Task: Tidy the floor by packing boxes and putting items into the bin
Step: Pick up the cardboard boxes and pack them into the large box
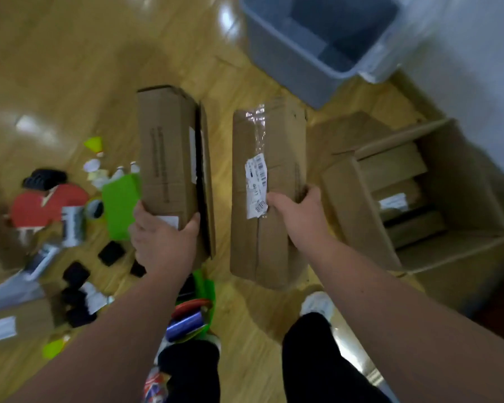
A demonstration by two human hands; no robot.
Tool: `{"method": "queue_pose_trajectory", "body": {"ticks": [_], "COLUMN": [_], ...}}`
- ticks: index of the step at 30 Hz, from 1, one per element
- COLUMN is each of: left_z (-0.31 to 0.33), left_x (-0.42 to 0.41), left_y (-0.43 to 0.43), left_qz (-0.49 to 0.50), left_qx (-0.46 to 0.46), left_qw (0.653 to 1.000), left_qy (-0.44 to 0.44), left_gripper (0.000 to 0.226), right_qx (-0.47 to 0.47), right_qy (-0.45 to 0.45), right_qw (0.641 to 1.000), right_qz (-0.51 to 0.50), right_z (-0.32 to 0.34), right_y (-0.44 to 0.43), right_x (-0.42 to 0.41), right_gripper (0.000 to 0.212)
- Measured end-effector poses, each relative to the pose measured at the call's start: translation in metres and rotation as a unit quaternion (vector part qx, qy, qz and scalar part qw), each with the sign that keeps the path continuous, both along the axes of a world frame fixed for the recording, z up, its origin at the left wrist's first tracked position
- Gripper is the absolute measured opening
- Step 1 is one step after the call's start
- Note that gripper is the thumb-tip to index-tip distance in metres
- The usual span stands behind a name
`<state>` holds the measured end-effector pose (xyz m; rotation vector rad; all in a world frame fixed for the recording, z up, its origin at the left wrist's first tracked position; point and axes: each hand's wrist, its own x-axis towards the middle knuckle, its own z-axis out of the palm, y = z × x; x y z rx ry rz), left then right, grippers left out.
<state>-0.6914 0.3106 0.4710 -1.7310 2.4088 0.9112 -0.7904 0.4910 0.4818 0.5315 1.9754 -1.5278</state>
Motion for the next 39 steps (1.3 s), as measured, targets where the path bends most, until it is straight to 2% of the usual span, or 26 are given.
{"method": "queue_pose_trajectory", "body": {"ticks": [4,8,14,20,27,33,37,39], "left_z": [0.007,0.006,-0.008,-0.045,-0.081,-0.114,-0.128,-0.134], "left_x": [-0.077,-0.146,-0.23,-0.283,-0.345,-0.349,-0.352,-0.356], "left_y": [0.104,0.187,0.274,0.312,0.321,0.332,0.327,0.328], "left_qz": [-0.083,-0.192,-0.356,-0.469,-0.537,-0.552,-0.581,-0.592], "left_qx": [0.014,0.022,0.053,0.02,-0.002,-0.009,-0.073,-0.081], "left_qw": [0.996,0.981,0.933,0.88,0.834,0.826,0.805,0.797], "left_qy": [0.012,0.004,-0.015,-0.079,-0.13,-0.116,-0.095,-0.083], "left_gripper": [0.108,0.111,0.11,0.109,0.107,0.108,0.105,0.105], "right_qx": [0.036,0.029,-0.008,-0.042,-0.058,-0.097,-0.098,-0.11], "right_qy": [-0.04,-0.066,-0.125,-0.174,-0.217,-0.252,-0.237,-0.235], "right_qw": [0.996,0.98,0.93,0.878,0.831,0.782,0.771,0.764], "right_qz": [-0.07,-0.188,-0.346,-0.444,-0.509,-0.562,-0.583,-0.59], "right_z": [0.018,0.014,-0.007,-0.034,-0.078,-0.127,-0.165,-0.183], "right_y": [0.138,0.237,0.32,0.353,0.344,0.332,0.334,0.337], "right_x": [-0.043,-0.061,-0.076,-0.086,-0.11,-0.125,-0.129,-0.132], "right_gripper": [0.09,0.086,0.091,0.06,0.051,0.053,0.071,0.066]}}
